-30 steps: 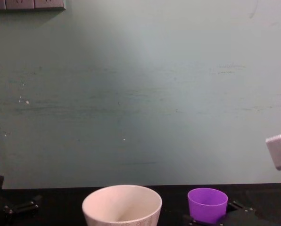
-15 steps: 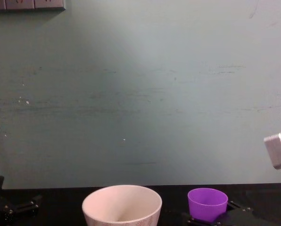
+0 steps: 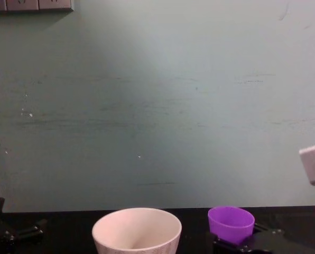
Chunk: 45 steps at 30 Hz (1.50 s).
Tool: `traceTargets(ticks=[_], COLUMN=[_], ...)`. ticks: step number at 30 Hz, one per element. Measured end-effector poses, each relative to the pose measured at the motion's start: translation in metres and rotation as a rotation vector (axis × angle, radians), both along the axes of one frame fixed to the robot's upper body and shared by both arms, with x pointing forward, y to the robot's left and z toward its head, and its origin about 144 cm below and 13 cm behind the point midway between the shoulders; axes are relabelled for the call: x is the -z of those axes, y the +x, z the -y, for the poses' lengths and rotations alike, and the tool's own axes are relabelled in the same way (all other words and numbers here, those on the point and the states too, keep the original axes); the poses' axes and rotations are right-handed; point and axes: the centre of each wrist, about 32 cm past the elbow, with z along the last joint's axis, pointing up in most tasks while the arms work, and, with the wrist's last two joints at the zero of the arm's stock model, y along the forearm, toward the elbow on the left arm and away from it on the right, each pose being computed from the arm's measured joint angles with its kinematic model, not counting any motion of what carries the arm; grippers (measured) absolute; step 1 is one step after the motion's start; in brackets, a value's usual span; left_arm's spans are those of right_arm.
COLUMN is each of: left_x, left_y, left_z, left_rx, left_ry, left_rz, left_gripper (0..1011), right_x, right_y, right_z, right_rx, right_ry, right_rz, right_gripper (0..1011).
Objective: Pick up the cup and pour the mung beans from the cup into the bowl.
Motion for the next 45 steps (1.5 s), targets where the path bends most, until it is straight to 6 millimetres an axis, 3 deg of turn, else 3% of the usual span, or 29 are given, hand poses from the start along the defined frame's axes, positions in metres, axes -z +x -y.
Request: traceTargets(ticks=[5,20,45], left_x=[0.0,0.0,0.0], left_y=[0.0,0.0,0.0], left_z=[0.0,0.0,0.0], left_rx=[0.0,0.0,0.0], left_ry=[0.0,0.0,0.0], left_rz=[0.0,0.0,0.0], left_gripper=[1000,1000,1000], right_x=[-0.012,-0.077,-0.081], right_y=[-0.005,-0.006,-0.006], right_z=[0.001,0.003,0.003], right_rx=[-0.005,-0.013,-0.015], right_ry=[0.002,0.006,0.007], right_rz=[0.018,0.044,0.048], right_gripper=[716,716,717])
